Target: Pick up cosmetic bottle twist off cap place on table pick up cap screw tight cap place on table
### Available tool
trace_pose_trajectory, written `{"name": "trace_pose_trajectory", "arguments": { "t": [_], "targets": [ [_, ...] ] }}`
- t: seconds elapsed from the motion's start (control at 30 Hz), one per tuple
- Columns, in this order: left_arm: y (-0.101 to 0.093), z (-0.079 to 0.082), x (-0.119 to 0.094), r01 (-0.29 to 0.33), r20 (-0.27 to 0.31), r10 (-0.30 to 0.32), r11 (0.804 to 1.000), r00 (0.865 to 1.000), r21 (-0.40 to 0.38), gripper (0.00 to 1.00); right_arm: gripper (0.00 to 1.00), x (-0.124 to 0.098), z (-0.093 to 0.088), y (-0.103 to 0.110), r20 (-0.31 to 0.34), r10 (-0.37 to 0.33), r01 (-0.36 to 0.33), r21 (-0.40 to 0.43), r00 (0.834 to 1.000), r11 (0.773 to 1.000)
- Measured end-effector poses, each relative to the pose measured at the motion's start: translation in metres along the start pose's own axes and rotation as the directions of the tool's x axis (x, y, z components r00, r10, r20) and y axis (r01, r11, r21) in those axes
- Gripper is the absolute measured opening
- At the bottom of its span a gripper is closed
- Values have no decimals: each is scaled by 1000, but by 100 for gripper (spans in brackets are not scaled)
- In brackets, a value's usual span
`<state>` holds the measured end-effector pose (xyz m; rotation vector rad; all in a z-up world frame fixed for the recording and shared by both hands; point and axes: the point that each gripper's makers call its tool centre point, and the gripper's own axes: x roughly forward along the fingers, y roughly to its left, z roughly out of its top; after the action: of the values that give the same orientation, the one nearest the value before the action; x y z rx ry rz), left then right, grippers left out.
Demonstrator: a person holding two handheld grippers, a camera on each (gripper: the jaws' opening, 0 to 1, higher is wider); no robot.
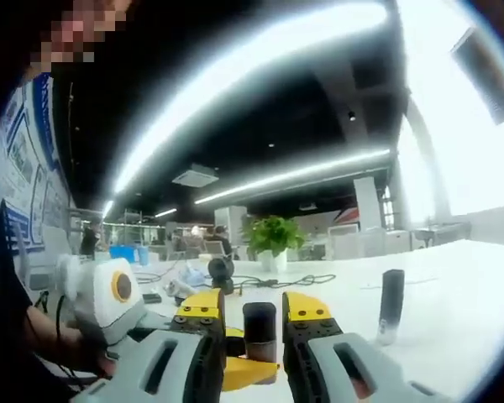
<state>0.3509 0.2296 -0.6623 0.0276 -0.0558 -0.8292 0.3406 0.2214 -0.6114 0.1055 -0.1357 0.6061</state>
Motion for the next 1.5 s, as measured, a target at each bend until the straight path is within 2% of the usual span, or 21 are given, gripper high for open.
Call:
{"name": "trace_pose_trajectory", "arguments": {
  "t": [0.17,0.3,0.33,0.4,0.47,0.57,0.63,0.77,0.8,0.9,0.93,0.97,1.03,1.1,1.17,1.2,1.27,1.3,1.37,1.43,1.5],
  "targets": [
    [1,2,-1,32,11,-32,999,999,-41,7,21,-3,-3,0,-30,57,-58,-11,998,998],
    [4,4,-2,51,20,-49,996,999,-71,7,21,-7,1,-4,-30,95,-96,-35,995,995],
    [1,6,-2,80,29,-77,993,997,-88,7,21,-8,2,-2,-36,118,-119,-34,992,992],
    [-2,10,-4,118,47,-114,988,992,-103,7,21,-10,4,3,-32,174,-175,-27,984,984],
    [-5,15,-6,154,63,-149,985,987,-75,7,20,-14,7,9,-25,231,-232,-21,973,973],
    [-8,16,-8,178,59,-174,982,983,-62,7,20,-22,9,19,-27,324,-325,-32,946,945],
    [-12,15,-8,207,56,-203,975,978,-82,7,20,-25,9,19,-37,344,-345,-32,938,938],
    [-33,17,-15,338,83,-329,933,941,-124,7,21,-29,5,23,-65,411,-413,-32,909,910],
    [-33,17,-15,338,83,-330,933,940,-126,7,21,-32,3,27,-72,451,-453,-18,890,891],
    [-41,17,-18,368,75,-361,925,929,-99,7,21,-35,1,29,-68,488,-489,-8,870,872],
    [-45,17,-20,386,73,-380,916,922,-108,7,21,-36,1,31,-72,502,-503,2,862,864],
    [-50,17,-22,413,76,-407,904,910,-111,7,21,-37,1,32,-70,510,-511,3,858,860],
    [-54,18,-25,438,76,-432,892,899,-112,7,21,-39,5,34,-61,531,-531,19,845,847],
    [-63,21,-31,490,86,-483,862,871,-129,7,20,-41,7,37,-57,554,-552,39,831,833],
    [-69,23,-36,528,95,-519,840,849,-127,7,19,-46,7,42,-64,591,-588,59,804,806],
    [-71,25,-38,545,104,-536,828,838,-128,7,19,-50,8,45,-65,617,-614,59,784,787],
    [-73,27,-41,566,110,-555,814,824,-129,7,18,-56,10,50,-56,652,-647,90,756,757],
    [-75,26,-43,579,105,-570,804,815,-134,7,17,-58,12,51,-42,660,-654,100,750,750],
    [-76,26,-45,593,100,-584,794,805,-133,7,16,-59,15,52,-30,667,-660,119,744,742],
    [-78,25,-48,606,97,-599,783,795,-138,7,14,-59,15,54,-31,669,-661,125,743,740],
    [-80,24,-50,618,94,-611,773,786,-142,7,13,-60,12,57,-44,679,-669,133,733,731]
  ]
}}
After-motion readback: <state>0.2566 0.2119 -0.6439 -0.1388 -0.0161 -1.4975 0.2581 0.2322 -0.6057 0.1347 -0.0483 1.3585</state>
